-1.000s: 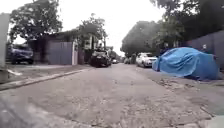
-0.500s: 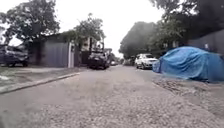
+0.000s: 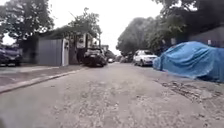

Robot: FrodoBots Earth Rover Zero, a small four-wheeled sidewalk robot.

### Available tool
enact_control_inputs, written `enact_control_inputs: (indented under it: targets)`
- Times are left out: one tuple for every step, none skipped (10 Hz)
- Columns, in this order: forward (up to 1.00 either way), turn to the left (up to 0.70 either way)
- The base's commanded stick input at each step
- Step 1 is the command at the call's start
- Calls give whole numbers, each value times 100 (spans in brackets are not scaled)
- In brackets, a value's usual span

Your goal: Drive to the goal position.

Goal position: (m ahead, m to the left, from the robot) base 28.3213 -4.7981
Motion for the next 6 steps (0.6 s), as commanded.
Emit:
enact_control_inputs:
  targets:
    - [100, 0]
    - [100, 0]
    - [100, 0]
    - [100, 0]
    - [100, 0]
    - [100, 0]
